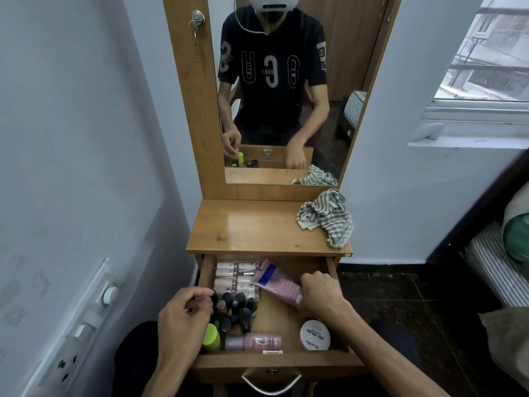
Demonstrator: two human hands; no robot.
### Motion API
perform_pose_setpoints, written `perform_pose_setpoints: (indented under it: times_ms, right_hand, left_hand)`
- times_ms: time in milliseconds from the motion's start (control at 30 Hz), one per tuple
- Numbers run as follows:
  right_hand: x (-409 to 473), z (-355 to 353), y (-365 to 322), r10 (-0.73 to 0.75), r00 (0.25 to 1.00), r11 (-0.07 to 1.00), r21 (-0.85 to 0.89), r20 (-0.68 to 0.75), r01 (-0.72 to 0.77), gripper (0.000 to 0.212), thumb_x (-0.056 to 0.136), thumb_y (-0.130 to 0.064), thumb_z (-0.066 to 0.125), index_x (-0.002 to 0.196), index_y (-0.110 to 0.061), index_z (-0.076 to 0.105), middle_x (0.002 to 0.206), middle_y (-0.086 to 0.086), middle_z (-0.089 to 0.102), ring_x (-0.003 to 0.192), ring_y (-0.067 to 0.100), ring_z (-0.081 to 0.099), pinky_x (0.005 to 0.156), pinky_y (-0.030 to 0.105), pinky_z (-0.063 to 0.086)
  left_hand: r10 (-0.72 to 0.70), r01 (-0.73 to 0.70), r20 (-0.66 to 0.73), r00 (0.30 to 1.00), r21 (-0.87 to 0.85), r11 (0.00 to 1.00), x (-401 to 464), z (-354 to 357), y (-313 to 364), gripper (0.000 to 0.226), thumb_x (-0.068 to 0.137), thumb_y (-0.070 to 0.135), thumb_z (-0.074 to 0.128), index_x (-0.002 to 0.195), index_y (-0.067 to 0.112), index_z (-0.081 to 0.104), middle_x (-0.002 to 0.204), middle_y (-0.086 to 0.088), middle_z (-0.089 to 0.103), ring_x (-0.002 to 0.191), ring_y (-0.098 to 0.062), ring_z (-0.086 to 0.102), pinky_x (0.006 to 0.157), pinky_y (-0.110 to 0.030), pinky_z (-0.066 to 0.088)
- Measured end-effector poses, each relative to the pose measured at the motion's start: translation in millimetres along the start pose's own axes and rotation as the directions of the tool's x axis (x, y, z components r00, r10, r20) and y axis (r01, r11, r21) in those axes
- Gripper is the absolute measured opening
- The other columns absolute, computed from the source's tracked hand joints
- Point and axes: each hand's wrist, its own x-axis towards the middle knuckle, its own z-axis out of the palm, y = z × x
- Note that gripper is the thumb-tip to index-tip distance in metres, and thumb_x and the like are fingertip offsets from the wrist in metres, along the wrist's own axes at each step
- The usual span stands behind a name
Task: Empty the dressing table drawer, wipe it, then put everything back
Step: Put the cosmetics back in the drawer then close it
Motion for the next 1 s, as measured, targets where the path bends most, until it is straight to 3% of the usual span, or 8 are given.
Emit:
perform_pose_setpoints:
  times_ms: [200,367,533,700,800,933,1000]
  right_hand:
    - [0.8,3.0,1.9,0.015,1.000,1.000,0.004,0.010,-0.015,0.032,0.099,-0.034,0.070,0.124,-0.015,0.064,0.121,0.006,0.070,0.108,0.021,0.068,0.086,0.030,0.050]
    - [-0.7,5.8,3.3,0.016,1.000,1.000,0.013,-0.004,-0.016,0.030,0.099,-0.032,0.070,0.123,-0.014,0.064,0.119,0.005,0.070,0.089,0.015,0.056,0.080,0.027,0.049]
    - [-0.6,11.7,2.5,0.026,1.000,0.999,-0.022,0.011,-0.025,0.031,0.100,-0.032,0.069,0.124,-0.012,0.066,0.118,0.005,0.071,0.087,0.015,0.057,0.076,0.026,0.046]
    - [3.0,12.8,0.0,0.031,0.998,1.000,0.002,0.053,-0.031,0.043,0.097,-0.034,0.074,0.131,-0.011,0.060,0.123,0.006,0.069,0.106,0.020,0.069,0.085,0.029,0.053]
    - [7.8,10.5,-7.0,0.011,1.000,0.999,0.043,-0.026,-0.010,0.056,0.092,-0.038,0.078,0.135,-0.013,0.053,0.126,0.007,0.067,0.112,0.024,0.068,0.092,0.034,0.057]
    - [13.4,9.7,-14.9,-0.067,0.992,0.995,0.064,-0.111,0.074,0.051,0.093,-0.039,0.076,0.132,-0.013,0.055,0.123,0.007,0.069,0.108,0.025,0.070,0.086,0.033,0.056]
    - [15.9,11.9,-15.8,-0.065,0.990,0.997,0.038,-0.124,0.070,0.049,0.093,-0.040,0.076,0.130,-0.013,0.057,0.120,0.007,0.071,0.104,0.024,0.071,0.084,0.032,0.057]
  left_hand:
    - [0.007,-0.006,0.009,1.000,-0.020,1.000,-2.7,2.1,-5.1,0.029,0.088,-0.001,0.072,0.084,0.028,0.078,0.083,0.006,0.076,0.080,-0.010,0.071,0.068,-0.007,0.051]
    - [0.005,-0.005,0.017,1.000,-0.016,1.000,-5.7,1.2,-6.9,0.030,0.088,-0.001,0.073,0.082,0.028,0.078,0.085,0.018,0.074,0.085,-0.002,0.068,0.070,-0.006,0.051]
    - [0.000,0.000,0.007,1.000,-0.005,1.000,-6.4,3.2,-6.4,0.032,0.087,-0.001,0.074,0.081,0.030,0.078,0.083,0.008,0.076,0.083,-0.002,0.068,0.069,-0.004,0.049]
    - [-0.004,0.004,-0.029,1.000,0.005,1.000,-6.9,3.7,-3.2,0.033,0.086,-0.002,0.073,0.078,0.029,0.077,0.085,0.020,0.073,0.086,-0.002,0.067,0.069,-0.002,0.046]
    - [-0.014,0.015,-0.042,0.999,0.010,1.000,-7.9,4.9,-0.4,0.030,0.088,-0.001,0.072,0.079,0.028,0.077,0.084,0.011,0.074,0.083,-0.009,0.069,0.069,-0.001,0.046]
    - [-0.013,0.014,-0.050,0.999,0.019,1.000,-9.2,6.4,-0.4,0.029,0.087,0.002,0.073,0.079,0.030,0.076,0.085,0.010,0.075,0.082,-0.007,0.069,0.067,-0.005,0.046]
    - [-0.008,0.009,-0.050,0.999,0.025,1.000,-9.3,6.2,-2.2,0.029,0.087,0.002,0.072,0.080,0.030,0.076,0.086,0.009,0.076,0.084,-0.009,0.070,0.070,-0.014,0.050]
